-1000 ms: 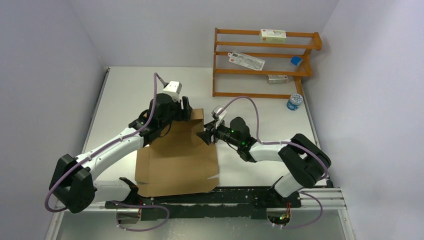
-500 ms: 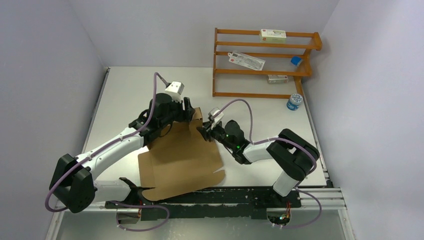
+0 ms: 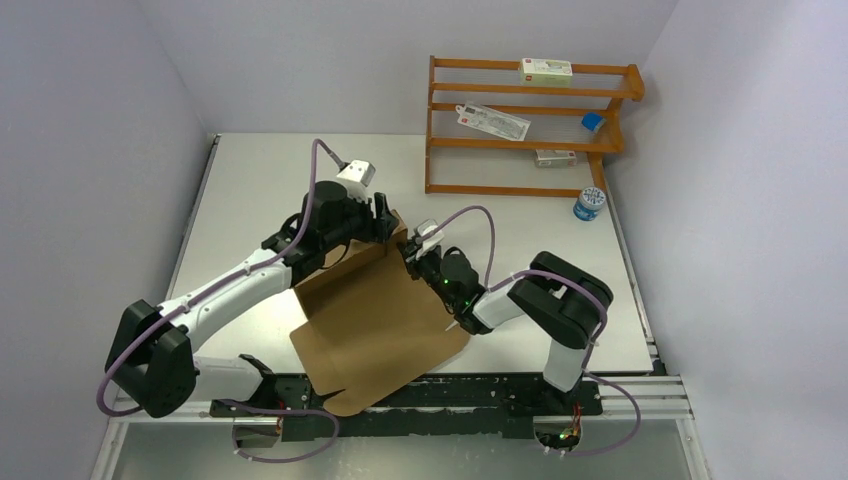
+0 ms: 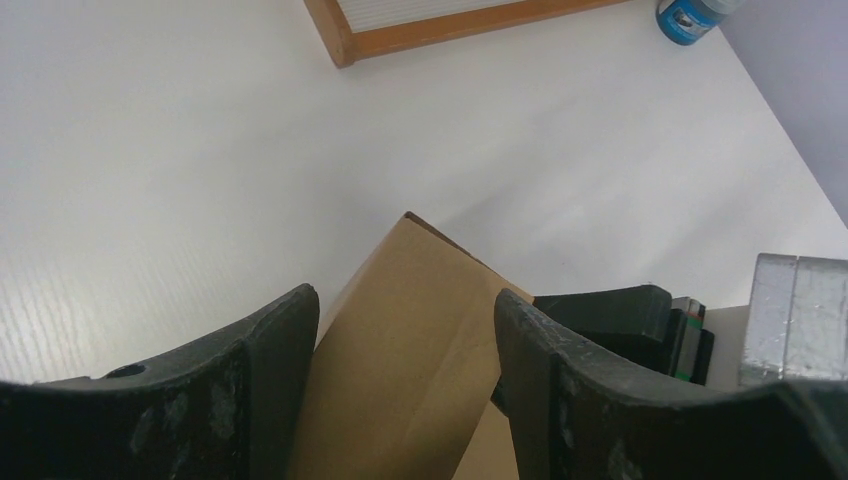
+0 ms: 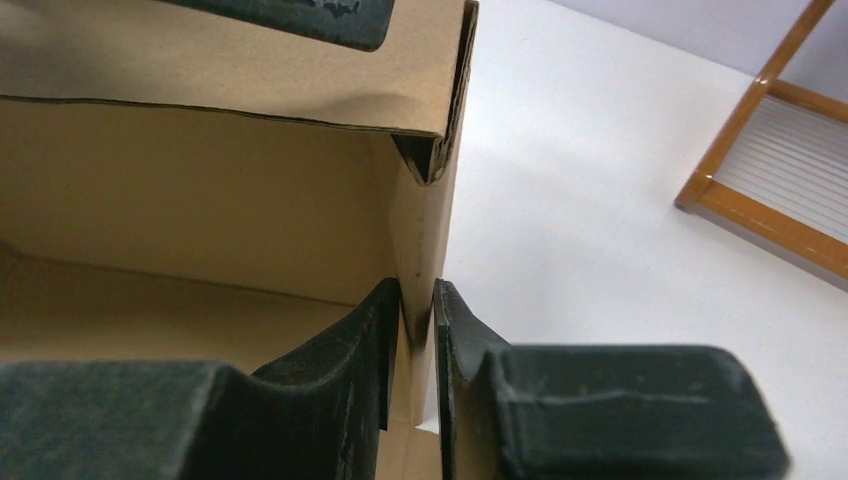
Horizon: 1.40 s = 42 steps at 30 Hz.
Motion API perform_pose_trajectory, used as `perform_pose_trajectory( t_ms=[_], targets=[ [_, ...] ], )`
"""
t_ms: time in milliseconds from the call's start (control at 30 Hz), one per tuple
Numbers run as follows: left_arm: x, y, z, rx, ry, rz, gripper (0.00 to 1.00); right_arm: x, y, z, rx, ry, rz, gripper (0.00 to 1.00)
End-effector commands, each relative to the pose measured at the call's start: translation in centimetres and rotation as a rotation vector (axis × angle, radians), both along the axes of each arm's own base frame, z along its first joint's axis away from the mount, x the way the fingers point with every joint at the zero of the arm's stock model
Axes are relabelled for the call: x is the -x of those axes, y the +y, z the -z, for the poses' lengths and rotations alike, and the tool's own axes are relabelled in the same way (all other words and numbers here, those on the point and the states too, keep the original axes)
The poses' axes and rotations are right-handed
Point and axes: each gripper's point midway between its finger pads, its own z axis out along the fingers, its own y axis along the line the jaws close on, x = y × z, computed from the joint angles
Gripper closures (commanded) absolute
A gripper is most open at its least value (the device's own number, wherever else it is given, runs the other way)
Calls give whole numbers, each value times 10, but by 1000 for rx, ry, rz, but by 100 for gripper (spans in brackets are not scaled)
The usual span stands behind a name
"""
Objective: Fold the paper box
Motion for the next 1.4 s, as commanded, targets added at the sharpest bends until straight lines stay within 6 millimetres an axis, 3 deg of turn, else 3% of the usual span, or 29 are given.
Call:
perform_pose_trajectory(
  t_ms=[0, 300, 400, 533, 800, 1133, 1367],
  targets=[
    [19, -23, 12, 38, 111, 128, 31, -11, 4, -34, -82, -123, 69, 78],
    [25, -35, 21, 56, 156, 193, 30, -20, 10, -27, -81, -135, 90, 75],
    [26, -37, 20, 67, 159, 203, 30, -23, 10, -26, -85, -137, 111, 79],
    [28, -40, 20, 83, 169, 220, 30, -34, -4, -24, -93, -125, 239, 95],
    [33, -47, 15, 128, 174, 261, 30, -38, -13, -20, -67, -154, 325, 95],
    [42, -54, 11, 179, 189, 312, 31, -45, -11, -9, -47, -87, 377, 92],
    [18, -15, 9, 39, 118, 94, 28, -35, -2, -21, -59, -87, 288, 73]
  ],
)
